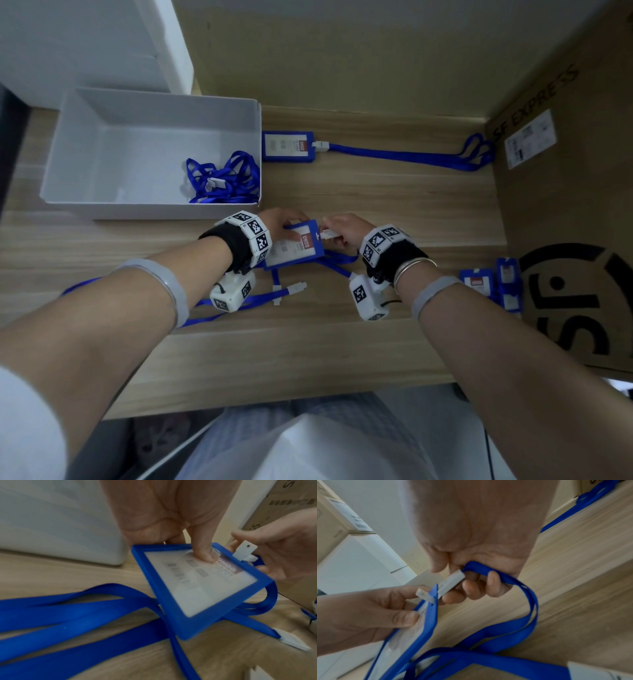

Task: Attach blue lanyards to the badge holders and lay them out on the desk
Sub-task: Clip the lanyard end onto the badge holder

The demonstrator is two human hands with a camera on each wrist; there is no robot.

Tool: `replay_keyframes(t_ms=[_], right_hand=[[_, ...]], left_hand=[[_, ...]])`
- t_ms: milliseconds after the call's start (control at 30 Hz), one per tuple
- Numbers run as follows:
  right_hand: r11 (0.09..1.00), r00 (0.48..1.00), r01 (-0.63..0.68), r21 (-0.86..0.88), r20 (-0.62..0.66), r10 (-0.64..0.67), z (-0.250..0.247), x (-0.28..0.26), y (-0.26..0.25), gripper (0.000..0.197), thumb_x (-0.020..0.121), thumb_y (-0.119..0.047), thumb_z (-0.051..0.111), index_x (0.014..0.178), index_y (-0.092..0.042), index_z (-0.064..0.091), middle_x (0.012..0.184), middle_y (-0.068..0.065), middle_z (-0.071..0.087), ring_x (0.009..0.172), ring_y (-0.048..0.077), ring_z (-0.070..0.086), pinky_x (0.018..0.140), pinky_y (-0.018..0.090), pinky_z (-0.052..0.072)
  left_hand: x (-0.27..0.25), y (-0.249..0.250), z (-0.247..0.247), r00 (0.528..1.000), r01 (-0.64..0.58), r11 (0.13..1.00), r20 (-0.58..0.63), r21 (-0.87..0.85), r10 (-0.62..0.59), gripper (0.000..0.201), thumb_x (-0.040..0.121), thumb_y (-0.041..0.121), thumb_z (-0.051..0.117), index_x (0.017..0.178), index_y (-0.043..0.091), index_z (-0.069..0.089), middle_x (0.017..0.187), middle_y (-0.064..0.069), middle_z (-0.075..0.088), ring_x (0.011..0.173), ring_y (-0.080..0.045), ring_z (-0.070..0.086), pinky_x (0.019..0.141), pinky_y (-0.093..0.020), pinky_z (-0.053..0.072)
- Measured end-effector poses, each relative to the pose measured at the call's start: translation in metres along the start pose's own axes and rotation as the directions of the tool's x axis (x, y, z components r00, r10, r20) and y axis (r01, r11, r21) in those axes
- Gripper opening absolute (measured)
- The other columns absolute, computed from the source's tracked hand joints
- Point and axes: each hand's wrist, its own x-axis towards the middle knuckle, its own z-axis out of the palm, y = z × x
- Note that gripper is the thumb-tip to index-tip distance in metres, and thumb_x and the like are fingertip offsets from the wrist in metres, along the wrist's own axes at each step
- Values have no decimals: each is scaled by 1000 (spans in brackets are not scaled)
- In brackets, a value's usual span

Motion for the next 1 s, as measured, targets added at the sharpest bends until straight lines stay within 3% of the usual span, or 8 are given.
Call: replay_keyframes(t_ms=[133, 267, 400, 533, 667, 833, 933, 1000], right_hand=[[995, 999, -16, 96, 32, 13, 0, -3, -2, 26, 97, -32, 47, 76, -21, 58, 41, -17, 57, 44, -1, 54, 45, 10, 38], [998, 999, 26, -53, 47, -23, 0, 6, 4, 14, 89, -26, 62, 76, -24, 60, 73, -10, 60, 69, 7, 55, 67, 18, 42], [993, 1000, 31, -111, 2, -31, -6, 1, 4, 21, 90, -23, 61, 105, -10, 67, 70, -11, 56, 64, 4, 56, 59, 13, 41], [998, 1000, -20, -60, -19, 19, -7, 3, 4, 18, 91, -14, 60, 105, -4, 65, 67, -4, 58, 43, -4, 57, 41, 2, 39], [992, 997, 3, -122, -81, -13, -4, 11, 1, 20, 90, -19, 62, 102, -5, 68, 69, -7, 62, 70, 8, 62, 79, 22, 51], [997, 997, 65, 39, -45, -63, -1, 9, -11, 16, 89, -16, 62, 99, -5, 68, 67, -3, 60, 56, 8, 48, 57, 18, 42], [996, 996, 85, -29, 5, -85, -9, 3, -17, 25, 88, -22, 63, 107, -6, 66, 73, 0, 63, 62, 11, 51, 64, 22, 42], [966, 999, 33, -258, 7, -33, -19, 2, -17, 29, 89, -22, 60, 111, -4, 64, 86, 7, 64, 76, 16, 54, 72, 29, 43]], left_hand=[[3, 5, 0, 1000, 19, 998, 9, 61, -20, 47, 94, 16, 50, 140, 16, 39, 137, -10, 52, 125, -25, 51, 101, -30, 39], [4, 7, 0, 1000, 24, 997, -3, 69, -24, 46, 95, 15, 48, 140, 16, 39, 136, -10, 53, 125, -25, 50, 102, -29, 38], [5, 3, 2, 999, 38, 995, -37, 96, -35, 47, 95, 15, 48, 141, 16, 38, 138, -11, 52, 126, -26, 49, 103, -31, 38], [5, 3, 4, 995, 51, 994, -89, 96, -43, 46, 96, 19, 46, 141, 17, 37, 137, -12, 51, 124, -28, 50, 100, -31, 39], [4, 6, 10, 998, 26, 998, -59, 57, -23, 73, 84, 34, 64, 145, 26, 25, 141, -8, 46, 125, -28, 48, 99, -33, 41], [3, 13, 14, 986, -81, 983, -134, 164, 104, 87, 70, 32, 78, 140, 25, 27, 135, -9, 44, 115, -29, 53, 88, -35, 47], [3, 11, 11, 974, -60, 980, -202, 188, 98, 70, 75, 39, 69, 135, 26, 34, 131, -7, 42, 109, -30, 56, 87, -35, 49], [2, 8, 8, 975, -38, 987, -209, 154, 70, 68, 74, 35, 70, 132, 25, 36, 130, -7, 42, 106, -29, 56, 85, -33, 48]])
